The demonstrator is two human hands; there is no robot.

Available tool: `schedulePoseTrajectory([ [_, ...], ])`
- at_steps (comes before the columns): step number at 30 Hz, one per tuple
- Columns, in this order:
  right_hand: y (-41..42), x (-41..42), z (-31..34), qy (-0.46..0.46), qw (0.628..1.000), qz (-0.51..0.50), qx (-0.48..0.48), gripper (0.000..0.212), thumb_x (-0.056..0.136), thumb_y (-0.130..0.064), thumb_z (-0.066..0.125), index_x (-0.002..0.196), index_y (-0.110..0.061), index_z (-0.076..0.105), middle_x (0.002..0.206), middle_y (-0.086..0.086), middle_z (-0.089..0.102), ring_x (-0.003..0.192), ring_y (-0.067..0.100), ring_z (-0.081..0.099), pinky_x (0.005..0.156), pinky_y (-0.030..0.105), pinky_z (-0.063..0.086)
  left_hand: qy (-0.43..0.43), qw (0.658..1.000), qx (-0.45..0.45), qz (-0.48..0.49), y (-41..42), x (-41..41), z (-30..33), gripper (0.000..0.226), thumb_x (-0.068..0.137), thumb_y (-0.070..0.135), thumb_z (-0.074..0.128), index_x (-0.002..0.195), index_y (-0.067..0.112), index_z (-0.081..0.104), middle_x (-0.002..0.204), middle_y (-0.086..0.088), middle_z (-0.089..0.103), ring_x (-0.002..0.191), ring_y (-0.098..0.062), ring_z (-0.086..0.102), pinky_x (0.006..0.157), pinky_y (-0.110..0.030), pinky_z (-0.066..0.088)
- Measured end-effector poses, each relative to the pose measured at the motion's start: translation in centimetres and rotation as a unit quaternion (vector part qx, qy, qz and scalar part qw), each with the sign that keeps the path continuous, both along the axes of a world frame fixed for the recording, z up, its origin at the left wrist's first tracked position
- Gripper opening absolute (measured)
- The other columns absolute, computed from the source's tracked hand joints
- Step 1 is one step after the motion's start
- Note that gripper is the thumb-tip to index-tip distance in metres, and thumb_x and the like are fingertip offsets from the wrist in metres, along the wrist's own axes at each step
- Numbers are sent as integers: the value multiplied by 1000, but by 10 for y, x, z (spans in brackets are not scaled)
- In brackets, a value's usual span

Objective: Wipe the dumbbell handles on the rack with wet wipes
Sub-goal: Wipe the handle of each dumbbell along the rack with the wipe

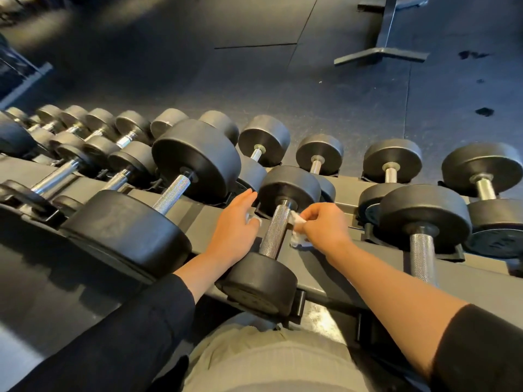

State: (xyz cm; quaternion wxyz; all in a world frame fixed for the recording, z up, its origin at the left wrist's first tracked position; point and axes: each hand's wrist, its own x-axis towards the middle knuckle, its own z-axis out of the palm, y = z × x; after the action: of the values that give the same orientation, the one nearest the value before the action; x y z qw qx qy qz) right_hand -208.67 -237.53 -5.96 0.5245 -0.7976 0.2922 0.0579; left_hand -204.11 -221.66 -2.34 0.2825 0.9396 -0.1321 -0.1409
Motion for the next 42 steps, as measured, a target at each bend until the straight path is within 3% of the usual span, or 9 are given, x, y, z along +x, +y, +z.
schedulePoseTrajectory([
  [3,8,1,-3,-25,999,-6,44,12,73,-4,75,80,-13,70,81,3,67,79,15,63,66,31,56,-33,999,4,7,1,-5,2,51,97,10,47,146,21,36,154,6,29,140,-9,24,102,-16,12],
  [7,12,-2,1,-26,996,8,89,16,71,4,73,77,-11,69,81,3,63,76,13,58,54,18,42,-46,999,-2,23,6,-8,4,49,97,10,46,144,19,38,153,3,32,139,-10,27,102,-15,15],
  [12,16,-11,10,-14,992,55,116,23,71,9,70,63,-11,66,76,5,65,79,18,63,66,29,55,-45,998,4,31,8,-9,3,51,97,11,46,146,21,35,153,4,31,140,-11,27,101,-16,15],
  [20,15,-19,25,49,960,137,238,18,71,14,67,68,-4,67,93,14,67,78,25,67,61,28,57,-26,999,-7,30,7,-10,4,52,97,12,46,146,23,34,152,3,33,138,-12,30,99,-16,18],
  [24,3,-13,31,2,947,19,322,15,75,9,65,83,-4,67,98,21,66,81,30,70,65,30,57,-40,999,-6,11,7,-11,6,49,98,13,45,145,23,36,150,3,36,136,-12,33,98,-16,20],
  [28,-11,-13,43,-69,931,-67,352,23,84,5,60,103,-7,65,102,14,64,89,27,67,67,27,58,-98,993,-10,-60,2,-9,9,47,95,13,52,140,20,42,143,3,44,131,-11,40,99,-16,24],
  [30,-15,-17,49,-100,933,-85,334,18,87,3,58,100,-7,67,95,10,65,84,22,66,69,26,57,-119,985,-37,-117,-9,-8,13,45,93,14,55,137,20,46,138,3,49,127,-11,44,98,-16,27],
  [35,-42,-38,55,-140,972,-136,131,9,86,-6,64,93,-9,69,87,9,69,80,17,67,65,20,56,-94,962,-120,-225,-53,-11,21,48,91,9,56,137,15,46,141,-1,46,130,-12,40,107,-21,29],
  [42,-109,-90,67,-99,975,-193,-56,11,83,-7,66,82,-16,72,83,7,71,84,23,67,85,42,55,17,933,-104,-345,-107,-12,9,54,95,13,50,146,17,33,153,2,30,139,-13,28,105,-18,20],
])
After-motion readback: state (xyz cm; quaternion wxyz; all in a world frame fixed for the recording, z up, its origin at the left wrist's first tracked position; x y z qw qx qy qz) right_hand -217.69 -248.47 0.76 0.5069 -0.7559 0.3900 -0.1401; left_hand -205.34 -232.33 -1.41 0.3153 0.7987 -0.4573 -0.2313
